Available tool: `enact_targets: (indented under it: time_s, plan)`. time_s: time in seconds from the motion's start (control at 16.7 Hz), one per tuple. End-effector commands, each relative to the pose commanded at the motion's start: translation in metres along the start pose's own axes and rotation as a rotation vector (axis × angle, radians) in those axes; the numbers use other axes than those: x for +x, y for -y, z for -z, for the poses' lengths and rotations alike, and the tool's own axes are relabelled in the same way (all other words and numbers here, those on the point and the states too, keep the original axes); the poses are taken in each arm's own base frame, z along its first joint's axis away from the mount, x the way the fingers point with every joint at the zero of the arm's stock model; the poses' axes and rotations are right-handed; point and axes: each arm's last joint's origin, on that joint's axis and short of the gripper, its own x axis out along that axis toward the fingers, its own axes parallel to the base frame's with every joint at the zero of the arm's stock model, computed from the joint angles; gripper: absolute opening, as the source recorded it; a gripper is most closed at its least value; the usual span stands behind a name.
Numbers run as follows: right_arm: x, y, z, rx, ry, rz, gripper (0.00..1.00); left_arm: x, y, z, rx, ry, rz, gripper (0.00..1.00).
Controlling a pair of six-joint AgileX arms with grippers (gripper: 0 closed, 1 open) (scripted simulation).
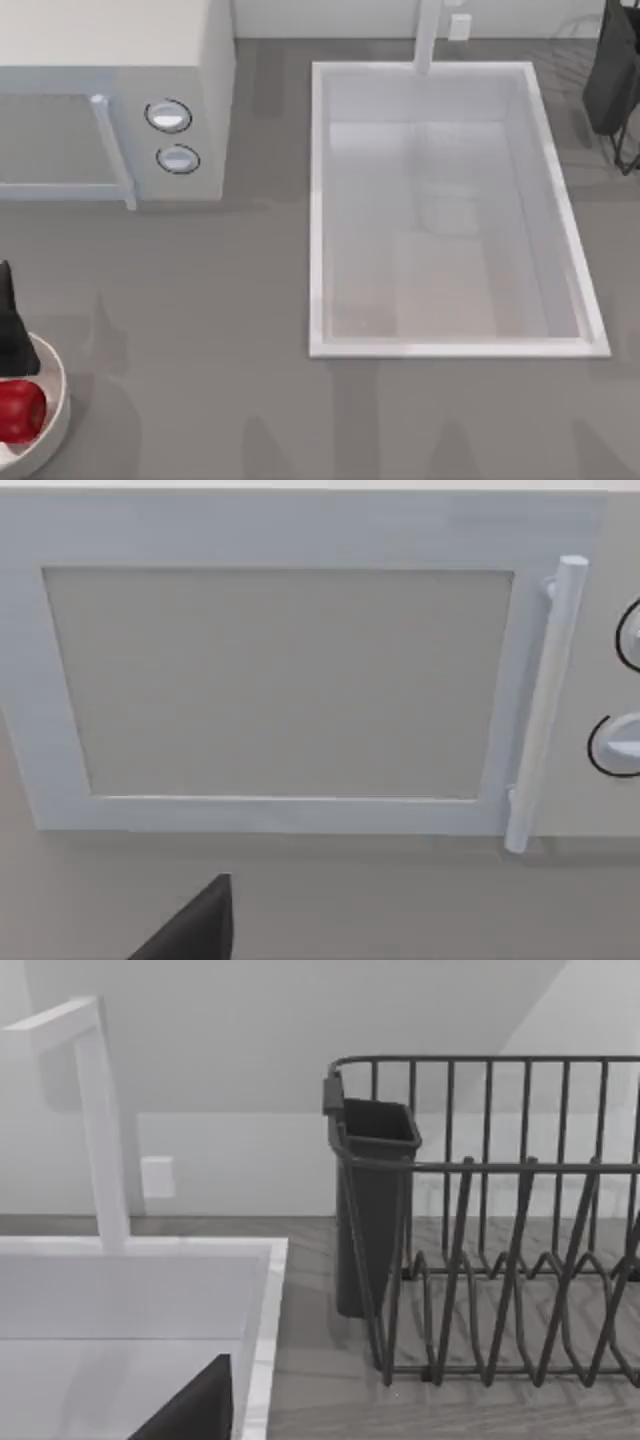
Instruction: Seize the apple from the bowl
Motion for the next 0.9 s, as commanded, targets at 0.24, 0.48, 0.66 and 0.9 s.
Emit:
enact_targets:
  time_s: [0.24,0.48,0.66,0.9]
  plan:
    - [0.000,0.000,0.000,0.000,0.000,0.000,1.00,0.014,0.001,-0.020,-0.001,-0.368,0.006,1.00]
    - [0.000,0.000,0.000,0.000,0.000,0.000,1.00,0.044,0.002,-0.033,0.002,-0.804,0.010,1.00]
    - [0.000,0.000,0.000,0.000,0.000,0.000,1.00,0.069,0.003,-0.037,0.007,-1.086,0.010,1.00]
    - [0.000,0.000,0.000,0.000,0.000,0.000,1.00,0.093,0.005,-0.039,0.013,-1.329,0.008,1.00]
